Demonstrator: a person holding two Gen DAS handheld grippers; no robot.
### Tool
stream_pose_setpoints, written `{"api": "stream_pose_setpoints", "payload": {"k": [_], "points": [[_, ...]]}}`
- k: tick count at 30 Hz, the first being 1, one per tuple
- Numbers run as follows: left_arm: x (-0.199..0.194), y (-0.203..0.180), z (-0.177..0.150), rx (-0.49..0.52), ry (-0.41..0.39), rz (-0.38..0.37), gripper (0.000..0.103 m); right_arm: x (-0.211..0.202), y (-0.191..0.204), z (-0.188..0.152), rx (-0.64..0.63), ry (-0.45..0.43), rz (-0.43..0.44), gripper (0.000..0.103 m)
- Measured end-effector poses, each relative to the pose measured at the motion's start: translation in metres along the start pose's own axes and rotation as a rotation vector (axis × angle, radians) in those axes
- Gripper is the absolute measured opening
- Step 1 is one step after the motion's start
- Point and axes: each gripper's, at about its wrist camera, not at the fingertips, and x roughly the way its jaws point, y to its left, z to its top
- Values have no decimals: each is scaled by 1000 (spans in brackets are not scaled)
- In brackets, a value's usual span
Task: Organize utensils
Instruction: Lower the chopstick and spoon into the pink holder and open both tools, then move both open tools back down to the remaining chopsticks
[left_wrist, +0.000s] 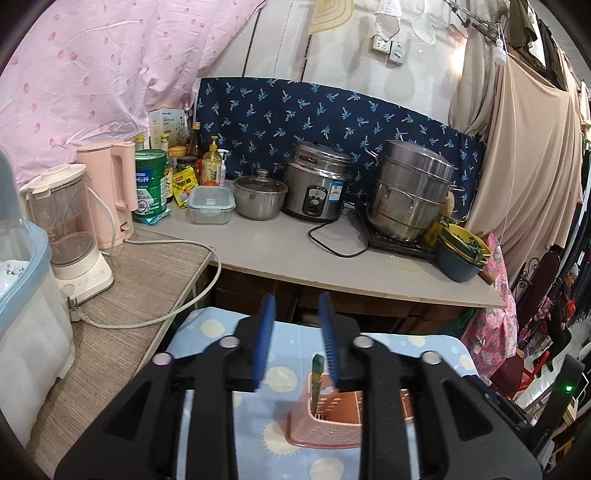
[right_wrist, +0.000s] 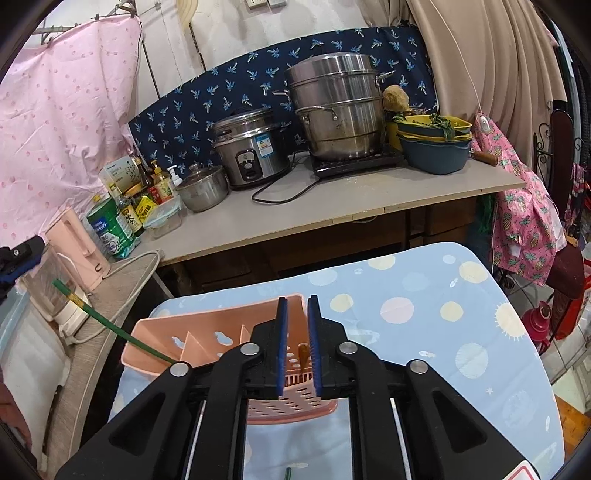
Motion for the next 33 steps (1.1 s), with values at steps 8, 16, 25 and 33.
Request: {"api": "stream_pose_setpoints", "payload": {"k": [8,16,25,33], "points": [[-32,13,-25,32,26,35,36,-47,3,-17,-20,-31,14,29],[-73,17,-68,92,69,82,36,-100,9,-59,-33,-26,39,32],[-116,14,-122,144,115,114,36,-152,26,-121,-103,-18,22,38],[-134,23,-176,149,200,117,36,-177,28,-174,-132,27,-5,38]]}}
